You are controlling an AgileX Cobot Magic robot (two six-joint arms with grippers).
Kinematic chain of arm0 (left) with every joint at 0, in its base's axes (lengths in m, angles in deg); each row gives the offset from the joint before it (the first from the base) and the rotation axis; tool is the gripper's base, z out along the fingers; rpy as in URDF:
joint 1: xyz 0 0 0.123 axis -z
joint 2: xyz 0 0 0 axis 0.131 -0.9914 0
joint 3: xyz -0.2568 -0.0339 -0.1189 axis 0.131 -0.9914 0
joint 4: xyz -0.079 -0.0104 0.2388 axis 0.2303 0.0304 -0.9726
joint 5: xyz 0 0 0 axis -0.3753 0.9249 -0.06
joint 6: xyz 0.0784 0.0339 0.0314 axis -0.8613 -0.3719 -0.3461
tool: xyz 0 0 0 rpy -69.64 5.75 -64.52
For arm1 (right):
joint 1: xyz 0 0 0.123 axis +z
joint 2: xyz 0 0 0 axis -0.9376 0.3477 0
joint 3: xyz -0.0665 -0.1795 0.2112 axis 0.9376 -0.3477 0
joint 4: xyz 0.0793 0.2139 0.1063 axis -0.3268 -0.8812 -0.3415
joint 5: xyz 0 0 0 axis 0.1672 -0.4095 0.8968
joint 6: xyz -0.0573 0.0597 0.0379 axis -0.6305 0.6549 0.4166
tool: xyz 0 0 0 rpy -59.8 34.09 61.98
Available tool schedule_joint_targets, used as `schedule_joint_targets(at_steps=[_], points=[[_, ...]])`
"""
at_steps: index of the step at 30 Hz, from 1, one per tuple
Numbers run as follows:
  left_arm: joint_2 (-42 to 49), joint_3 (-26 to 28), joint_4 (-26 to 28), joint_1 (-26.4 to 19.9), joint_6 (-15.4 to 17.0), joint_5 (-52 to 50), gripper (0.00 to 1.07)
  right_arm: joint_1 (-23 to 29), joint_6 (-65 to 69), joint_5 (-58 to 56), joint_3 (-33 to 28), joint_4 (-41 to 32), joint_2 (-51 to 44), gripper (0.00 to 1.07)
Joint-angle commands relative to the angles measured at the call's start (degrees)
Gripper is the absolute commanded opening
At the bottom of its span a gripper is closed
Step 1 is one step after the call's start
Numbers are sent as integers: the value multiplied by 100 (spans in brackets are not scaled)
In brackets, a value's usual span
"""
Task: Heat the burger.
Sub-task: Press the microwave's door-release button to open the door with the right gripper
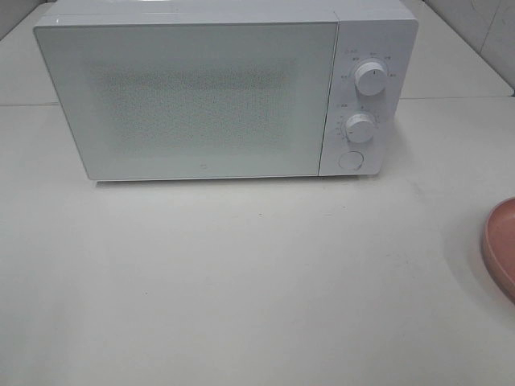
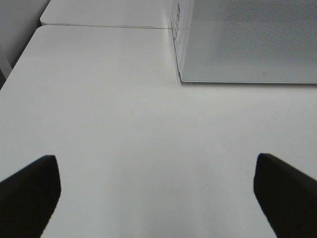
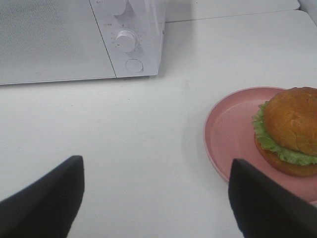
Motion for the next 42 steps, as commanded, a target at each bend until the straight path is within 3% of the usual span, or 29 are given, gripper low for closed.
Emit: schedule_joint_targets(at_steps=[1,19,26,42], points=[[115,-17,11,-23,-11,-29,98,-34,-17,52,-11,34,-160,76],[115,-17,11,-23,-11,-29,98,-34,34,63,29,-34,-97,76],[115,-17,11,-23,-11,-29,98,-34,166,350,378,-183,590,76],[115,-17,11,-23,-11,-29,98,-34,155,1673,372,-120,1891,76]])
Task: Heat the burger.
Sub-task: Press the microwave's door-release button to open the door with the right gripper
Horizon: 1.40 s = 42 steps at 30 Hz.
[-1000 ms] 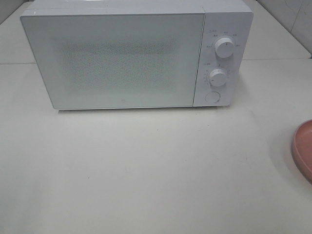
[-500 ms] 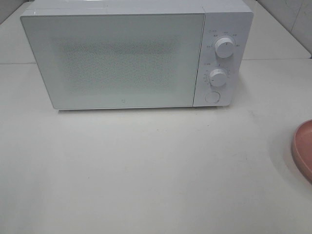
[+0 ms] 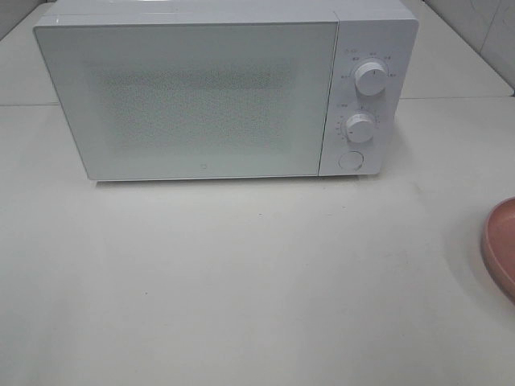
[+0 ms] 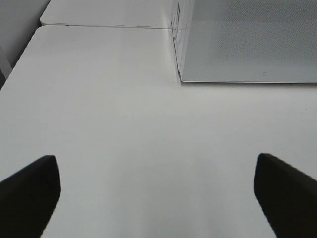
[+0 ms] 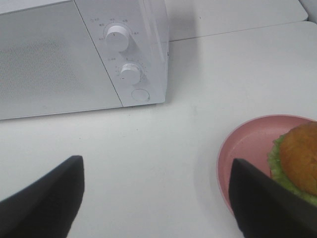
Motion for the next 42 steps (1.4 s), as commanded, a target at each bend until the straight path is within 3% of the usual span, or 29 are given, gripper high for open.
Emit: schedule_joint_targets(at_steps=[1,24,36,42], points=[[115,-17,11,-23,0,-29,98,-34,6,435,40,46,338,76],[115,-17,11,-23,0,-29,98,-34,6,2126,40,86,2527,76],[115,-17,11,-23,0,-29,98,-17,-34,3799,0,561,3822,76],[115,-17,11,-23,0,-29,98,-17,-115,5363,-579,716,4217,76]])
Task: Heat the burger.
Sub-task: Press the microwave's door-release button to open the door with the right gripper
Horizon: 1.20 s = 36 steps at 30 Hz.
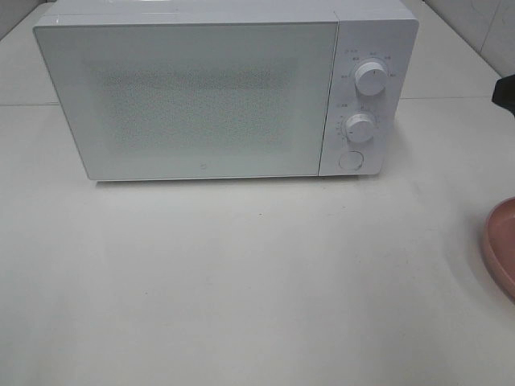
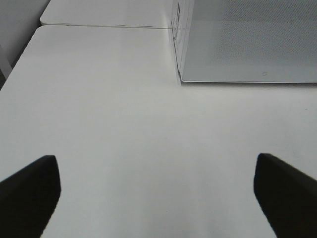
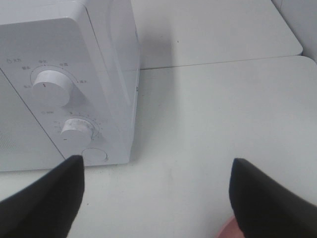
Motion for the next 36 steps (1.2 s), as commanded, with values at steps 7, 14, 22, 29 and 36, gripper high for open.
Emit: schedule_joint_targets(at_steps=[7,14,22,29,36], points=[[115,-17,11,-23,0,-29,98,-17,-103,1541,-688,40,155,76],[115,-17,11,-23,0,-29,98,498,-521,1977,-1031,-269,155,76],[115,-17,11,-23,0,-29,98,1324,-1398,2166,-1049,-1026,155,76],[115,-17,11,-23,0,-29,98,1702,-2051,2595,-1049,-2034,275,75],[115,-17,11,-23,0,-29,98,2767,-2956,3833,-1049,-3592,1495,75]])
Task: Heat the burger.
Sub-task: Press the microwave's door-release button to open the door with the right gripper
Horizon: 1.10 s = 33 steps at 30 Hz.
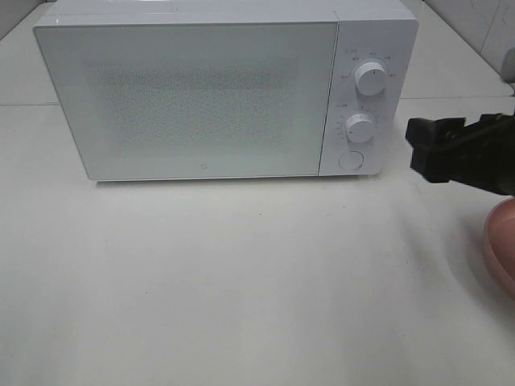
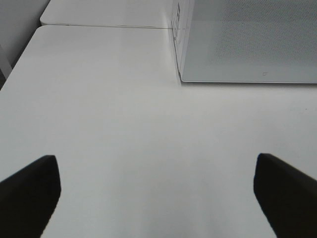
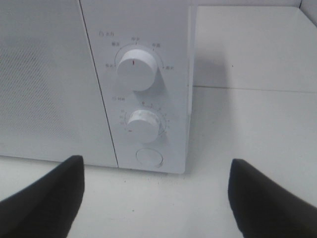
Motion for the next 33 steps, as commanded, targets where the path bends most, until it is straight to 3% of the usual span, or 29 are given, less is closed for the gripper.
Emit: schedule_joint_targets(at_steps=[1,8,15,19,23,25,26,28,29,30,32,33], points=[[115,-17,11,-23,0,-29,98,728,-309,1026,0,-934,705,75],[115,-17,11,-23,0,-29,98,1295,-292,1765,155,-1558,1547,75],[115,-17,11,-23,0,-29,98,1301,46,2108,269,-1564,2194,73],[115,-17,11,-23,0,-29,98,1301,888,2343,269,-1558,2573,67],[115,-17,11,-23,0,-29,98,1301,1902,2292,269,-1536,2613,55],[115,-17,11,-23,0,-29,98,1301,2991,2292,269,-1375,2613,40],[115,-17,11,-23,0,-29,98,1301,2991,2292,269,-1375,2613,40],[115,-17,11,-23,0,-29,98,1301,4412,2269,269,-1094,2613,21],[115,-17,11,-23,0,-29,98,1301,4412,2269,269,-1094,2613,21],[115,-17,11,-23,0,-29,98,1301,5644,2183,269,-911,2613,9],[115,-17,11,-23,0,-29,98,1301,6297,2143,269,-831,2613,4],[115,-17,11,-23,0,-29,98,1301,7351,2080,269,-728,2613,0]])
